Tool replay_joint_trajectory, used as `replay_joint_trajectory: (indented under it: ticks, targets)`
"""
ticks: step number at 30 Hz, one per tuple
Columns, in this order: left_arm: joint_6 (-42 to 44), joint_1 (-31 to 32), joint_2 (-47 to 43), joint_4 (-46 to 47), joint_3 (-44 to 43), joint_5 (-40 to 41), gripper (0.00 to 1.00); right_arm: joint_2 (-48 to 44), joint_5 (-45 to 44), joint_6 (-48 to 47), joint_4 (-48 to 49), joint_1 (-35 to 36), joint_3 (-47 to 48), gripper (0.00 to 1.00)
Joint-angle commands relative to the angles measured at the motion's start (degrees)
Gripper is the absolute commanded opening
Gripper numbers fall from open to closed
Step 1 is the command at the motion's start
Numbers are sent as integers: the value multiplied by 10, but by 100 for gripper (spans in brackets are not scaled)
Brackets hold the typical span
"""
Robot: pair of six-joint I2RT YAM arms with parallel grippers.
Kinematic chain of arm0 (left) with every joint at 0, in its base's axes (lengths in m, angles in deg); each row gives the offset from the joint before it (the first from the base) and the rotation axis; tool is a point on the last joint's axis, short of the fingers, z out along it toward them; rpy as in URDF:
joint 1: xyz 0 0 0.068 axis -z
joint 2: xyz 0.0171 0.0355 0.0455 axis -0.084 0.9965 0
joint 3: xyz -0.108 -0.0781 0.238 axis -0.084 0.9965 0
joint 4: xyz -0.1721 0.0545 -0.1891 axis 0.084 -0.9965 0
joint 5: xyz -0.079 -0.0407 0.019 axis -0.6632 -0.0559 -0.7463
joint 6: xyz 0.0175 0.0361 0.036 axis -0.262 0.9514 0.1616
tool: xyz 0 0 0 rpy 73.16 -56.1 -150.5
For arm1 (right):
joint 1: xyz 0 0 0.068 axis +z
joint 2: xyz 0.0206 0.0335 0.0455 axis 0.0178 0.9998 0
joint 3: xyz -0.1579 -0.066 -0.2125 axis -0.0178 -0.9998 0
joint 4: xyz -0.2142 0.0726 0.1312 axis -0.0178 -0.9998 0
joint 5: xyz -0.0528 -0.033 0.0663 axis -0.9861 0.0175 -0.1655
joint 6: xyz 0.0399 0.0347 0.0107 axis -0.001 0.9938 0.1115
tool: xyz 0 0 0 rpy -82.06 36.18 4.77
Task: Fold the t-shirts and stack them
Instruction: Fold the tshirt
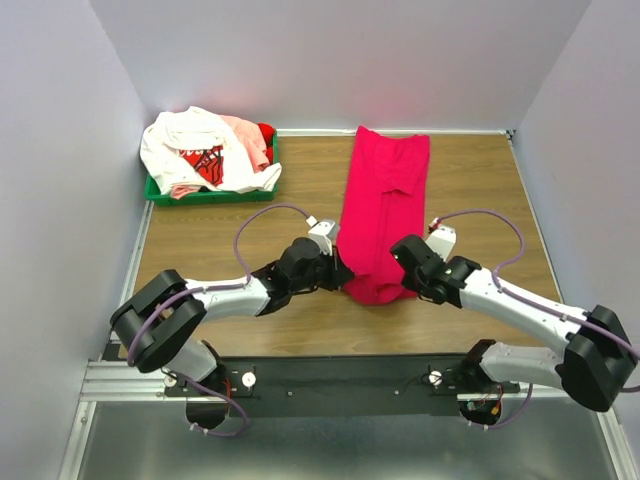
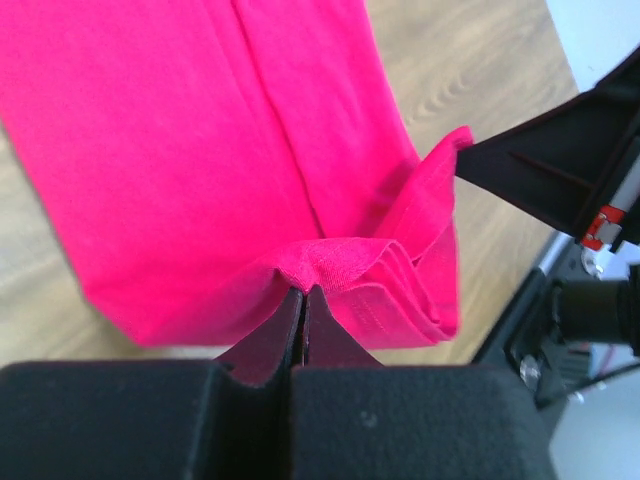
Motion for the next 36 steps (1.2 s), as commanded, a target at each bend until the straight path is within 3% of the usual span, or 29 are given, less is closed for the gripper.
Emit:
replay_joint_trajectory:
  ticks: [1, 18, 36]
  targets:
    - [39, -21, 32, 28, -30, 20, 0, 34, -90, -26, 41, 1, 39, 0]
    - [80, -98, 155, 97, -113, -31, 0, 197, -59, -173, 185, -117, 131, 0]
    - [91, -171, 303, 163, -256, -123, 0, 328, -7, -253, 248, -234, 230, 0]
